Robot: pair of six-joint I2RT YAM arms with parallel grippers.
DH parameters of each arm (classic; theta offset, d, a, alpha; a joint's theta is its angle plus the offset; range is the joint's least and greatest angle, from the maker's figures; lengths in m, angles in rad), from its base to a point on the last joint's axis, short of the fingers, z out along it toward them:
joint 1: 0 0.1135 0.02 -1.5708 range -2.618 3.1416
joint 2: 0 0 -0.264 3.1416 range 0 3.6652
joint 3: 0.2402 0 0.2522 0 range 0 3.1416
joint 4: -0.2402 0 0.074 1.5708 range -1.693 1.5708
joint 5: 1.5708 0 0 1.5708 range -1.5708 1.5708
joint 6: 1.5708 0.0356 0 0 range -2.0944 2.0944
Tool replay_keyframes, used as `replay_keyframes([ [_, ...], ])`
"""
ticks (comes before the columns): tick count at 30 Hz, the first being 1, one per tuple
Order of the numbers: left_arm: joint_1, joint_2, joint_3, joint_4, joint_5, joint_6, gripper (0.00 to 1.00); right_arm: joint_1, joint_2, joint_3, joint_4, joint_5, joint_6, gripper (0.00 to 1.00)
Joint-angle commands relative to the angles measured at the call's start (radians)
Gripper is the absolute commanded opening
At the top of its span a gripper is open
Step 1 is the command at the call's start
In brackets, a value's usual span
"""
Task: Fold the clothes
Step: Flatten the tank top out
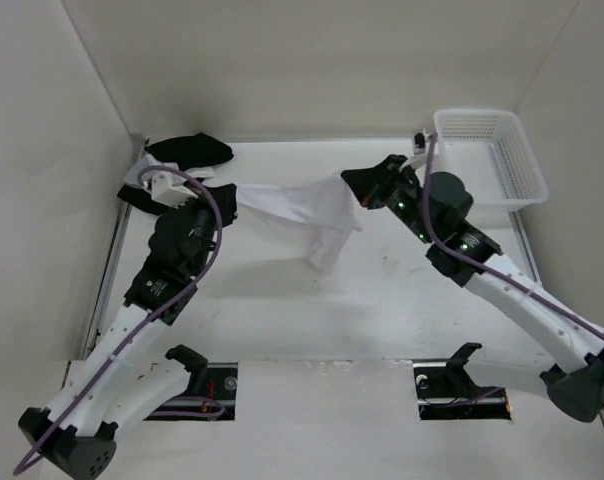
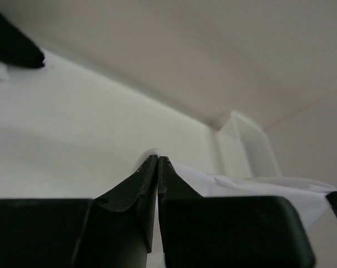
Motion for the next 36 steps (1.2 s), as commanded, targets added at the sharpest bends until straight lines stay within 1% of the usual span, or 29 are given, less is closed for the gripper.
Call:
replay_keyframes([
  [1,-0.036,-0.105,0.098,0.016,-0.031,0.048,0.02,0.012,-0.106,0.045,-0.119,-0.048,-0.046,0.05],
  [4,-0.112,-0.193,0.087,-0.027,-0.078,0.065,0.02,0.073,-0.241,-0.074,-0.131,-0.038,-0.012,0.06],
  [7,-0.200,-0.273,-0.025,-0.073,-0.145,0.053,0.03,0.105,-0.358,-0.267,-0.136,-0.024,0.064,0.06],
  [8,-0.227,-0.293,-0.077,-0.111,-0.182,0.039,0.03,0.112,-0.396,-0.374,-0.140,-0.035,0.115,0.07],
  [9,-0.247,-0.307,-0.119,-0.145,-0.210,0.025,0.04,0.112,-0.412,-0.437,-0.140,-0.041,0.136,0.07],
  [11,-0.283,-0.335,-0.208,-0.231,-0.257,-0.033,0.04,0.112,-0.420,-0.559,-0.129,-0.067,0.179,0.07],
  [13,-0.297,-0.358,-0.284,-0.300,-0.284,-0.096,0.04,0.084,-0.395,-0.642,-0.122,-0.078,0.212,0.07],
  [15,-0.306,-0.361,-0.352,-0.317,-0.265,-0.159,0.05,0.053,-0.346,-0.685,-0.094,-0.078,0.224,0.07],
  [17,-0.348,-0.337,-0.424,-0.273,-0.198,-0.237,0.05,0.011,-0.274,-0.691,-0.059,-0.067,0.222,0.06],
  [18,-0.375,-0.314,-0.453,-0.233,-0.186,-0.256,0.05,-0.009,-0.230,-0.681,-0.030,-0.068,0.221,0.06],
  [19,-0.405,-0.278,-0.472,-0.192,-0.184,-0.276,0.05,-0.035,-0.152,-0.653,0.020,-0.071,0.210,0.05],
  [22,-0.480,-0.194,-0.461,-0.058,-0.187,-0.277,0.05,-0.078,0.040,-0.543,0.094,-0.090,0.187,0.05],
  [24,-0.531,-0.145,-0.457,-0.003,-0.183,-0.254,0.06,-0.109,0.149,-0.469,0.102,-0.078,0.169,0.04],
  [25,-0.577,-0.101,-0.461,0.025,-0.179,-0.263,0.09,-0.149,0.228,-0.411,0.113,-0.078,0.157,0.04],
  [26,-0.597,-0.083,-0.466,0.036,-0.176,-0.274,0.09,-0.180,0.284,-0.368,0.119,-0.076,0.150,0.04],
  [27,-0.629,-0.059,-0.475,0.057,-0.170,-0.296,0.11,-0.203,0.322,-0.336,0.125,-0.076,0.149,0.04],
  [29,-0.712,0.008,-0.519,0.150,-0.156,-0.364,0.16,-0.293,0.481,-0.177,0.159,-0.105,0.149,0.03],
  [30,-0.744,0.051,-0.536,0.204,-0.150,-0.394,0.18,-0.309,0.526,-0.120,0.164,-0.114,0.149,0.03],
  [31,-0.772,0.128,-0.544,0.277,-0.138,-0.420,0.23,-0.327,0.590,-0.031,0.156,-0.134,0.147,0.03],
  [32,-0.778,0.162,-0.544,0.303,-0.130,-0.426,0.26,-0.333,0.631,0.032,0.147,-0.153,0.141,0.03],
  [33,-0.784,0.197,-0.543,0.330,-0.118,-0.429,0.30,-0.335,0.642,0.056,0.139,-0.162,0.140,0.04],
  [34,-0.787,0.248,-0.535,0.374,-0.092,-0.425,0.37,-0.333,0.649,0.074,0.131,-0.171,0.135,0.07],
  [35,-0.783,0.277,-0.530,0.399,-0.075,-0.414,0.41,-0.330,0.633,0.065,0.131,-0.162,0.105,0.17],
  [36,-0.771,0.283,-0.532,0.410,-0.075,-0.405,0.42,-0.330,0.619,0.050,0.128,-0.150,0.097,0.22],
])
